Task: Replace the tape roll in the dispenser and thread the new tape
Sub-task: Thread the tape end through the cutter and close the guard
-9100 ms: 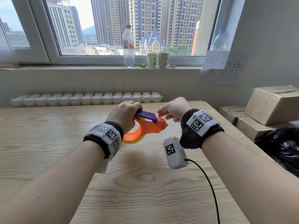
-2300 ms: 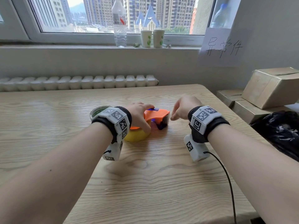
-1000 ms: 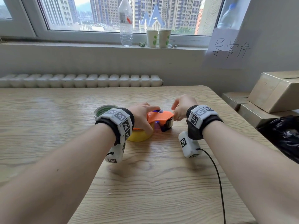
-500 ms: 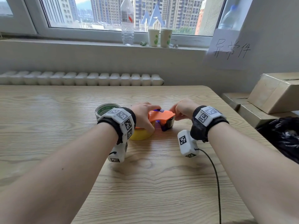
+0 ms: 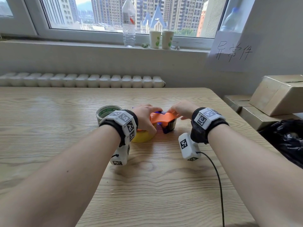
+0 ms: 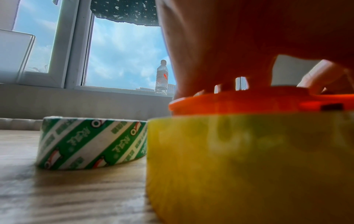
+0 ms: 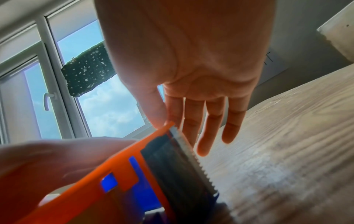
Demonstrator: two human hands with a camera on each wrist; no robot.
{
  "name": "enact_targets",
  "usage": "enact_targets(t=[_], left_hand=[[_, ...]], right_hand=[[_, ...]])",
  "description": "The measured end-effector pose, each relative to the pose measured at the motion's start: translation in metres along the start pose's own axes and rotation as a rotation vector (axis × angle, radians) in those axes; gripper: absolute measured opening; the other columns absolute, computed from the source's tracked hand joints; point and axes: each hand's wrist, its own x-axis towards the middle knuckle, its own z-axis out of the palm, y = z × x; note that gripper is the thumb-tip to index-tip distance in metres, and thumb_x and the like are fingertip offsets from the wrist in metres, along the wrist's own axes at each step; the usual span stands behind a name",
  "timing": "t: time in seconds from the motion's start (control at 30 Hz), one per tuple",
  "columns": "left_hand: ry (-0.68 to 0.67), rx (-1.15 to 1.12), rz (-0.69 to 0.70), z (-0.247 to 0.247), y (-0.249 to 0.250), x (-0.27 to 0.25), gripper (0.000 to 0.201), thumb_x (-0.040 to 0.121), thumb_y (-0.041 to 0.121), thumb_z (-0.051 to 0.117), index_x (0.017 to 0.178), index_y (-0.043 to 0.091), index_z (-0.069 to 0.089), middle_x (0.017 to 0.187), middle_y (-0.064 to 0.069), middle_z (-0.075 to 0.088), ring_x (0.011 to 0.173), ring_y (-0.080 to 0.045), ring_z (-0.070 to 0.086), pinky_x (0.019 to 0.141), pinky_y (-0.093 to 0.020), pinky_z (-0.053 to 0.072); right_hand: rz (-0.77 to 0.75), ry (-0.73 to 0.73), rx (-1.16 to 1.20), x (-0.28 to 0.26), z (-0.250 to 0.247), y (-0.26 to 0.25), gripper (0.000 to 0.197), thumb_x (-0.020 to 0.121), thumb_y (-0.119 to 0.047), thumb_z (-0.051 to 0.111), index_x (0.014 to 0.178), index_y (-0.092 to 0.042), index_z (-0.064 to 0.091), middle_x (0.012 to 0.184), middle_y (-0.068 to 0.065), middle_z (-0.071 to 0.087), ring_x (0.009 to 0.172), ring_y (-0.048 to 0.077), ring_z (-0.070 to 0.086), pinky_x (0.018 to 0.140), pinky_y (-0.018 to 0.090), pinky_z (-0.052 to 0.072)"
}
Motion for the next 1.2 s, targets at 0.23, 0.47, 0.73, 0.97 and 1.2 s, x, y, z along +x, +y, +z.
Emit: enact_targets(t=[0.23,0.47,0.73,0.97,1.2], left_hand=[[0.012,-0.001,0.006,0.001,-0.001,0.001,0.088,0.064,0.027,0.074,0.14,0.036,0.031,0.137,0.0,0.04,0.125,-0.021,0.04,0.093,-0.034,0.043],[0.021,-0.023,0.012,0.001,-0.001,0.0,0.084,0.066,0.024,0.073,0.139,0.036,0.033,0.134,0.0,0.042,0.122,-0.021,0.042,0.082,-0.026,0.037],[0.023,-0.009,0.022,0.001,0.0,0.0,0.084,0.064,0.024,0.074,0.138,0.036,0.035,0.133,-0.001,0.043,0.123,-0.022,0.042,0.092,-0.032,0.042],[0.017,-0.007,0.017,0.001,0.0,0.001,0.085,0.067,0.024,0.073,0.141,0.035,0.031,0.139,-0.001,0.039,0.128,-0.021,0.038,0.088,-0.027,0.035],[0.052,-0.12,-0.023,0.001,-0.003,-0.005,0.102,0.063,0.037,0.08,0.145,0.036,0.02,0.152,0.003,0.029,0.137,-0.017,0.031,0.106,-0.032,0.032]], right_hand=[[0.108,0.083,0.21,0.009,0.001,0.007,0.018,0.08,-0.022,0.069,0.068,-0.014,0.058,0.08,0.005,0.063,0.074,0.017,0.06,0.075,0.03,0.045],[0.122,0.046,0.29,0.005,-0.003,0.011,0.02,0.077,-0.026,0.073,0.063,-0.018,0.061,0.072,0.0,0.064,0.068,0.012,0.059,0.08,0.03,0.044],[0.129,-0.018,0.293,0.0,-0.005,0.009,0.017,0.087,-0.024,0.063,0.071,-0.017,0.057,0.069,-0.002,0.063,0.066,0.009,0.058,0.087,0.032,0.042],[0.08,-0.015,0.176,0.0,0.004,0.003,0.014,0.094,-0.024,0.051,0.098,-0.013,0.059,0.094,0.004,0.06,0.087,0.016,0.056,0.09,0.035,0.044],[0.062,-0.018,0.141,-0.003,0.006,0.006,0.035,0.095,-0.026,0.051,0.117,-0.002,0.061,0.1,0.006,0.058,0.091,0.017,0.054,0.08,0.031,0.043]])
